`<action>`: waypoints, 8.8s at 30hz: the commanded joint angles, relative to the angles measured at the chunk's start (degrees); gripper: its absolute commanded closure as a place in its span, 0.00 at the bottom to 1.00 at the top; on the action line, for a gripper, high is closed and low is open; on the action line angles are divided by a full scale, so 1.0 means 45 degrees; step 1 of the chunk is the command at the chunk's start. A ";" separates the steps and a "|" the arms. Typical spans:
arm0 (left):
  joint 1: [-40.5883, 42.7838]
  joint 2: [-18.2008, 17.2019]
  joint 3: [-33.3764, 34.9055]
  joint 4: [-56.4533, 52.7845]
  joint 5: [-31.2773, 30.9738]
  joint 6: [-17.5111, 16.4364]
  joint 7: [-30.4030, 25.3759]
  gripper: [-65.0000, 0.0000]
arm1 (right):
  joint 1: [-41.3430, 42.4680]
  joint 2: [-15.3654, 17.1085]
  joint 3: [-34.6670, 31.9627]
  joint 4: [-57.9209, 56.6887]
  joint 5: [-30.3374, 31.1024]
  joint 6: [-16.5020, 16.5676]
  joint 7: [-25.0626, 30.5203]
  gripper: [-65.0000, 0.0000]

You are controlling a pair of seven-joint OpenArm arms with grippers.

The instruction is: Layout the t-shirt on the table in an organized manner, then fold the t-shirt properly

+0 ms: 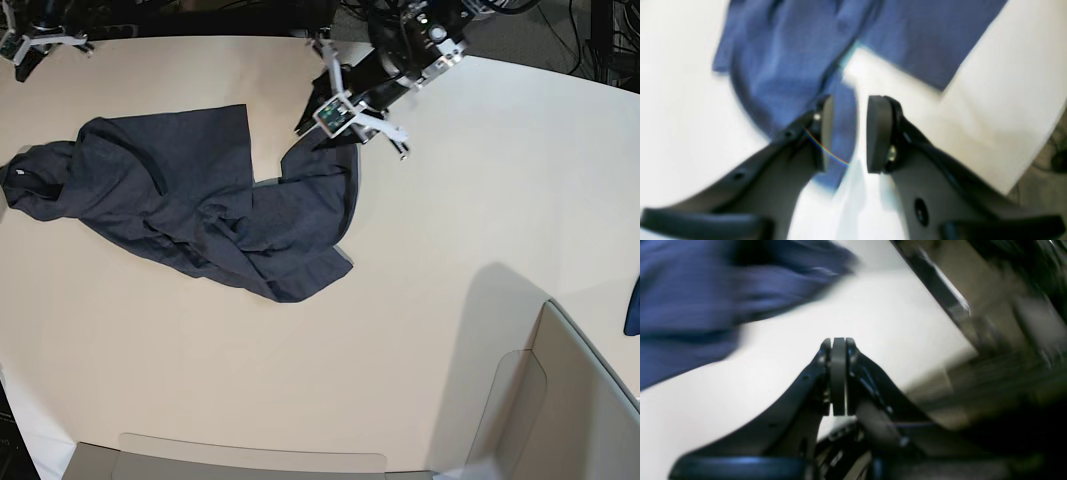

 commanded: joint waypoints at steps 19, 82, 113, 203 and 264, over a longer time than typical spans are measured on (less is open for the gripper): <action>-0.5419 0.5815 0.3294 -0.4267 -0.0032 -0.0186 0.2049 0.63 | 0.3785 0.2554 0.5207 -0.1754 0.0222 0.2387 -0.4046 0.99; -0.7021 0.5815 0.3392 -0.7998 -0.6342 0.1182 -0.2034 0.58 | 0.4742 0.2066 -0.6924 -0.3122 -0.2435 0.2328 -0.1194 0.68; -0.7685 0.5681 0.3412 -0.9073 -0.6322 0.1162 -0.1076 0.57 | 0.2281 0.1362 -0.1552 0.0844 -0.2396 0.2348 -0.1311 0.34; -0.6415 0.5815 0.4701 -0.7510 -0.2259 0.2842 -0.3225 1.00 | 0.2046 0.0503 -0.0009 -0.0055 -0.1028 0.2406 -0.1331 0.34; -0.3934 0.2790 0.3412 -0.4110 -0.2239 0.2823 0.0369 0.53 | 0.1694 0.1558 -0.2021 0.0492 -0.1048 0.2445 -0.1311 0.34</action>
